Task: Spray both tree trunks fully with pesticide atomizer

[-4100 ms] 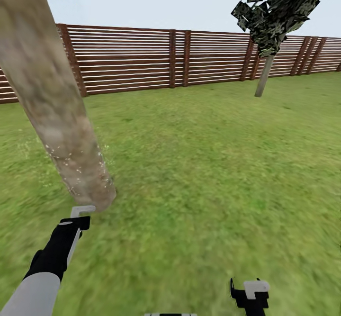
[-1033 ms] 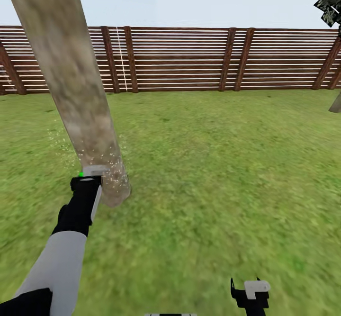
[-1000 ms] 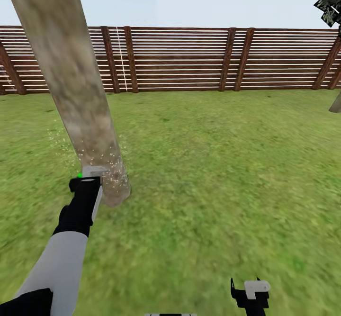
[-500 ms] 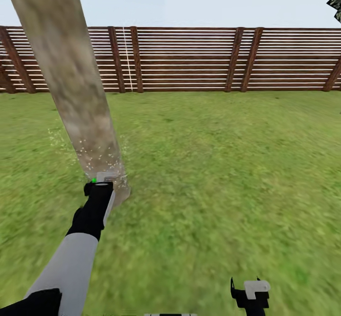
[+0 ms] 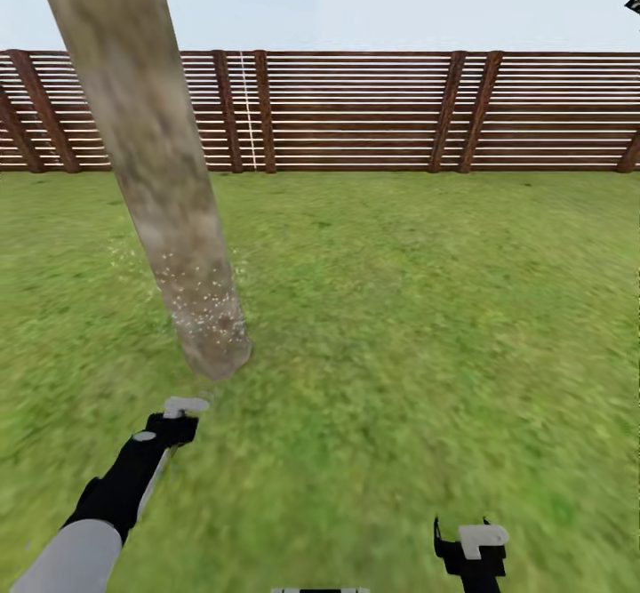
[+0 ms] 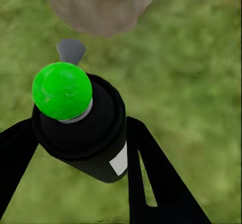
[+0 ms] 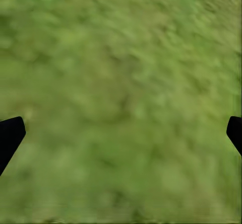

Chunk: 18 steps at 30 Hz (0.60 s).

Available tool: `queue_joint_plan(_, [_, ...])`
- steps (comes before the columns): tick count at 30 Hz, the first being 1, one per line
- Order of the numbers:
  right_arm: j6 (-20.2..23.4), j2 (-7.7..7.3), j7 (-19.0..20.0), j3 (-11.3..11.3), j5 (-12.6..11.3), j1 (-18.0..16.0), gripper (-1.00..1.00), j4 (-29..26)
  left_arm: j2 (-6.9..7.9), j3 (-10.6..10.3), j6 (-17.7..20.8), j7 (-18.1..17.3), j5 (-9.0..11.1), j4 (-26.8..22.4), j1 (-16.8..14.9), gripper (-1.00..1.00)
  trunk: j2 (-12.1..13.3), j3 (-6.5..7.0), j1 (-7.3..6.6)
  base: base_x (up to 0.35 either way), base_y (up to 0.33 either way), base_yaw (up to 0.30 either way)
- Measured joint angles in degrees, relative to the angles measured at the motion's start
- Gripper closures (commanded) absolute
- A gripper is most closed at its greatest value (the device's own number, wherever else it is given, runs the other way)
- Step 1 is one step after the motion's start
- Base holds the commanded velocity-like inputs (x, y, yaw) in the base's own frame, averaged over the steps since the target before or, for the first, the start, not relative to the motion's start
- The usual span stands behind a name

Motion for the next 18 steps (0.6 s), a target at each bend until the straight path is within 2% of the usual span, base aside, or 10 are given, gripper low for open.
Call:
queue_joint_plan(2, [0.2,-0.93,0.6,0.1,0.5,-0.1,-1.0,-3.5,5.41,-0.2,-4.3,-13.7,0.0,0.1,0.5,1.0,0.0,0.01,-0.01,-0.235,0.111,0.0])
queue_joint_plan(4, [2.0,-1.89,8.2,0.2,5.7,-0.1,-1.0,-9.7,7.51,-0.5,-7.1,-23.6,-1.5,0.1,0.7,1.0,0.0,0.01,-0.01,-0.059,0.025,0.0])
queue_joint_plan(5, [4.5,-2.16,15.6,0.1,9.1,-0.1,-1.0,-12.9,7.99,-0.6,-7.7,-30.2,-4.2,0.1,0.7,1.0,0.0,0.01,-0.01,-0.011,0.005,0.0])
queue_joint_plan(6, [9.4,-3.09,25.7,0.1,11.2,-0.5,-1.0,-16.0,8.13,-0.6,-8.0,-37.3,-10.2,0.0,0.5,1.0,0.0,0.01,0.0,-0.007,0.003,0.0])
queue_joint_plan(7, [10.9,-3.52,29.4,0.0,11.6,-0.9,-1.0,-17.1,8.11,-0.6,-8.1,-39.5,-12.4,0.0,0.4,1.0,0.0,0.01,0.0,-0.003,0.001,0.0])
queue_joint_plan(8, [13.1,-4.05,37.3,0.0,12.1,-2.3,-1.0,-19.0,7.73,-0.6,-8.1,-43.2,-17.1,0.1,0.2,1.0,0.0,0.01,0.0,-0.002,0.001,0.0])
queue_joint_plan(10, [14.3,-4.29,48.3,0.1,14.4,-3.5,-1.0,-21.2,6.98,-1.6,-8.2,-48.7,-22.2,0.0,0.1,1.0,0.0,0.01,0.0,0.0,0.0,0.0])
queue_joint_plan(12, [14.6,-3.99,54.2,0.1,19.7,-3.8,-1.0,-24.1,6.38,-6.0,-8.2,-52.2,-24.3,0.0,0.1,1.0,0.0,0.01,0.0,0.0,0.0,0.0])
queue_joint_plan(13, [14.7,-3.75,55.8,0.1,22.3,-3.9,-1.0,-25.1,6.17,-8.9,-8.3,-53.2,-24.8,0.0,0.1,1.0,0.0,0.01,0.0,0.0,0.0,0.0])
queue_joint_plan(18, [14.7,-3.51,57.4,0.2,23.2,-4.0,-1.0,-25.5,3.77,-16.9,-8.0,-53.5,-25.2,0.0,0.0,1.0,0.0,0.01,0.0,0.0,0.0,0.0])
